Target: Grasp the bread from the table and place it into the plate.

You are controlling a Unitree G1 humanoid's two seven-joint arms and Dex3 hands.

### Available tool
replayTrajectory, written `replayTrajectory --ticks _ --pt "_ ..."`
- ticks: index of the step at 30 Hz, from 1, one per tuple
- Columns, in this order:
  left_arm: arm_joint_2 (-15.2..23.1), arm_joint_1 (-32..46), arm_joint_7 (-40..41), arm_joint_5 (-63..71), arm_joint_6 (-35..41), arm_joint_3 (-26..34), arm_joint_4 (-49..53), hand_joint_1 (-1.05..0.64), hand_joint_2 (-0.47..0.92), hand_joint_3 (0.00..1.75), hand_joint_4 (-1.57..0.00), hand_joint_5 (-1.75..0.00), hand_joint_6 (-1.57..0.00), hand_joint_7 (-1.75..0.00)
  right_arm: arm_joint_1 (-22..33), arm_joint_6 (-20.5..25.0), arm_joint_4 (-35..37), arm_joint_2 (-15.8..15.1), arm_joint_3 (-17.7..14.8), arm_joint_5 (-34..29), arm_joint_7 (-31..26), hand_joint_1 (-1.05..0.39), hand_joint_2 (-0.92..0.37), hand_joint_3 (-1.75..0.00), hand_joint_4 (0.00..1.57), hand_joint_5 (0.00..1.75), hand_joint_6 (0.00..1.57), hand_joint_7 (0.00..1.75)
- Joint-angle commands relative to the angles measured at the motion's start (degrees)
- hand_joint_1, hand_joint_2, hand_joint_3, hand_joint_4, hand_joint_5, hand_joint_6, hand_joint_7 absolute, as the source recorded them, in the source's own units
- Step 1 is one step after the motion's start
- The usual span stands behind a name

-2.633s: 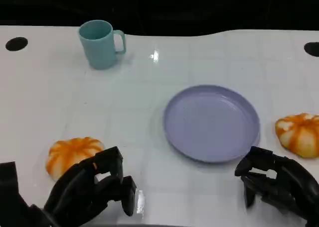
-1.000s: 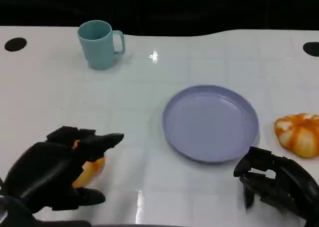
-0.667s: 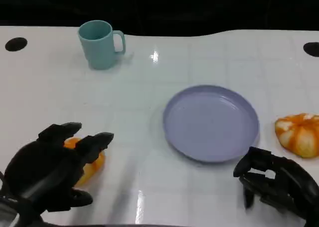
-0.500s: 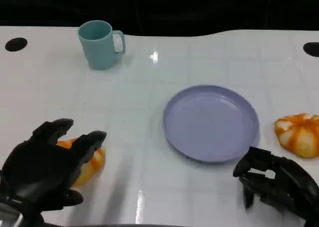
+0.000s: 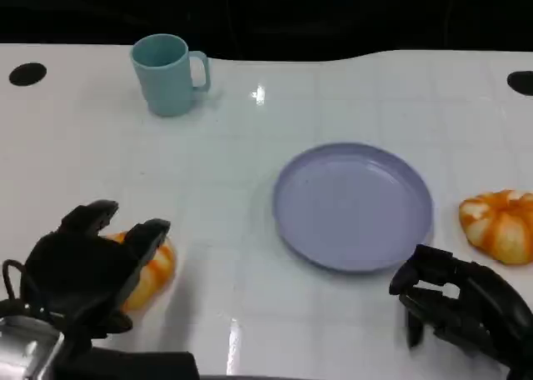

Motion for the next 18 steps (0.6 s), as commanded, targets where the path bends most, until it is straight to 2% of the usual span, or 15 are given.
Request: replayTrajectory --ticks 1,17,18 --pt "1.27 -2.34 2.89 -0.65 0.06 -1.25 4.44 -0.39 0.79 0.00 -0.12 -0.08 -0.22 0.00 0.83 0.33 0.98 -0.82 -0.01 -0.44 -0.31 -0.53 -0.92 -0.25 0.67 1.75 0.69 1.38" --pt "3.12 -8.71 6.95 -4.18 -1.30 -5.77 17.38 -0.37 0.80 0.00 -0.15 -0.06 -0.24 -0.01 1.24 0.76 0.15 -0.76 0.11 -0.29 -0.39 -0.52 -0.92 -0.25 0.66 1.75 0.69 1.36" --pt "3.24 -9.10 6.80 -4.34 -1.32 -6.18 18.26 -0.33 0.82 0.01 -0.16 -0.06 -0.25 -0.01 1.29 1.00 -0.06 -0.76 0.18 -0.38 -0.55 -0.52 -0.92 -0.25 0.66 1.75 0.69 1.36"
